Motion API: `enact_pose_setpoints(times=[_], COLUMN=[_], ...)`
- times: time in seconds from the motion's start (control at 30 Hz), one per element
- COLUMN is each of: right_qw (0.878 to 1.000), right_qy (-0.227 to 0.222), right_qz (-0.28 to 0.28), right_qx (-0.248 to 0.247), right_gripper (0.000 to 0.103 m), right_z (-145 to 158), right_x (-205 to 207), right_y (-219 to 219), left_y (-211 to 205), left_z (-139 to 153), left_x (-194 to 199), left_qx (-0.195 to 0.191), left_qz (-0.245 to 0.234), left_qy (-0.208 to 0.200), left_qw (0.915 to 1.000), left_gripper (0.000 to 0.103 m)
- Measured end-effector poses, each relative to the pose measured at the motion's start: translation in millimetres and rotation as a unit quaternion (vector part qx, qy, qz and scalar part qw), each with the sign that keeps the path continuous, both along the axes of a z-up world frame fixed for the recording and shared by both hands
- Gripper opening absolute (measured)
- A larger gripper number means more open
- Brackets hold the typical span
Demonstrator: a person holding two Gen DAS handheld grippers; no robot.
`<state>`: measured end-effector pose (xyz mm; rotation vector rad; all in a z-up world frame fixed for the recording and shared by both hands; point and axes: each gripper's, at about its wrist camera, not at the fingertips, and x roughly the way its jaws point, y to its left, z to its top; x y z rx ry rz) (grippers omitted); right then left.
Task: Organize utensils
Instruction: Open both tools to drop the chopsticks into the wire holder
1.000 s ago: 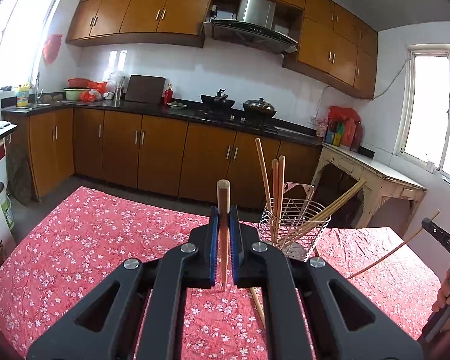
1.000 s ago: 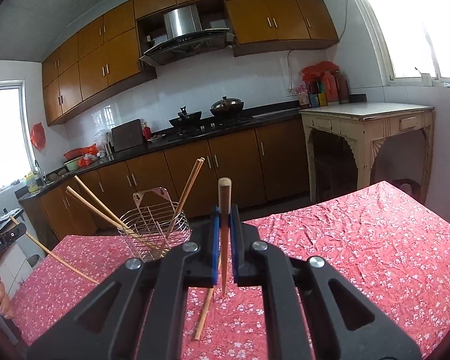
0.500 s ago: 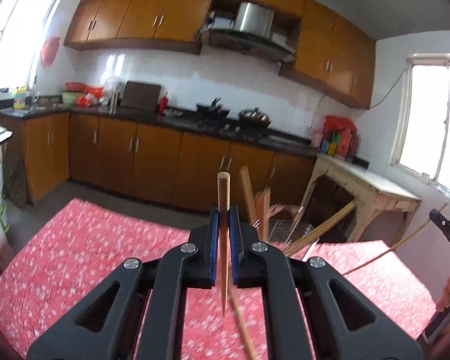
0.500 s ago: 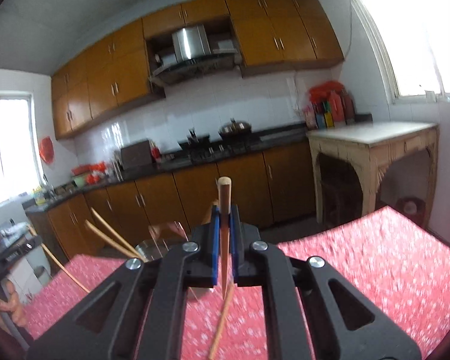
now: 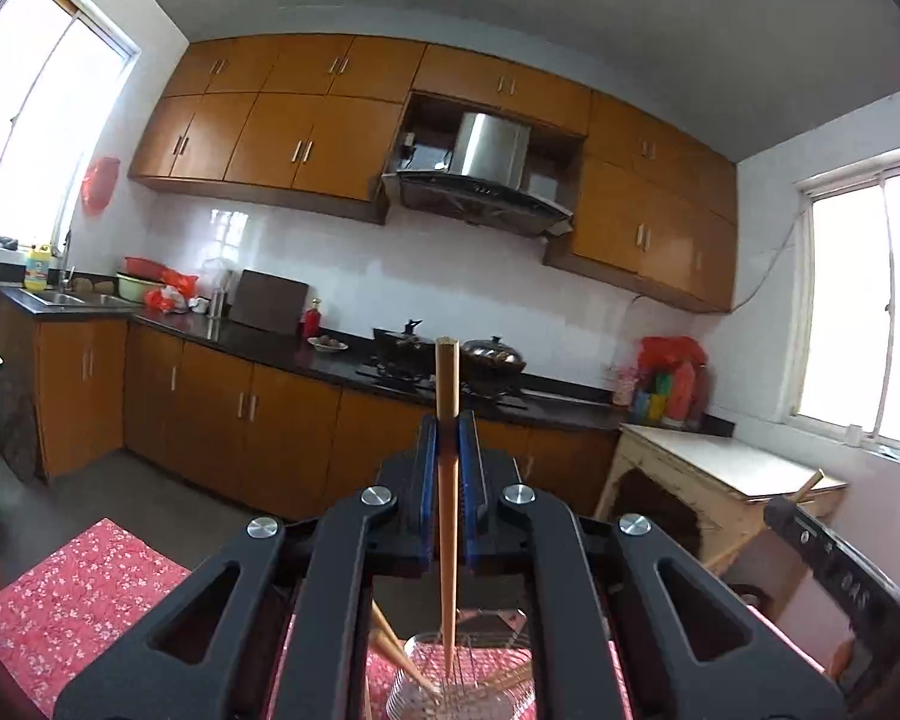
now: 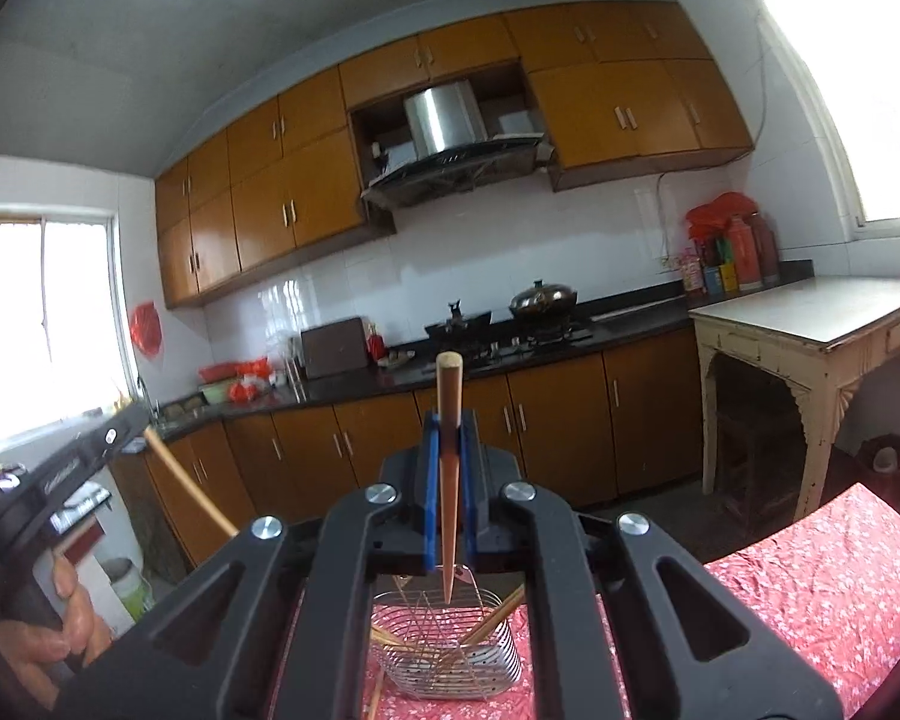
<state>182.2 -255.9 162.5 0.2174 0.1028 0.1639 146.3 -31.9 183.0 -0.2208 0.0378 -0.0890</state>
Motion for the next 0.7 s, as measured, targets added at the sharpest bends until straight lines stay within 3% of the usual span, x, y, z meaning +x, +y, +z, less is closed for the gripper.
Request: enact_pose_setpoints(times=[0.23, 0.6, 0.7], right_qw=[0.998, 0.99, 0.99], right_qy=[0.06, 0.128, 0.129], right_qz=[0.024, 0.053, 0.049], right_qx=[0.01, 0.035, 0.036], right_gripper=[0.008, 0.008, 0.008], right_z=[-31, -65, -68], right_x=[57, 101, 106], right_y=[6, 12, 10], left_y=[1, 12, 12], left_z=[-33, -58, -62], left_x=[55, 83, 88], left_qx=[-0.009, -0.019, -0.014], left_qz=[0.017, -0.002, -0.004], left_qy=[0.052, 0.102, 0.114], left_qw=[0.9985, 0.9946, 0.9933], left_gripper=[0.007, 0.007, 0.007])
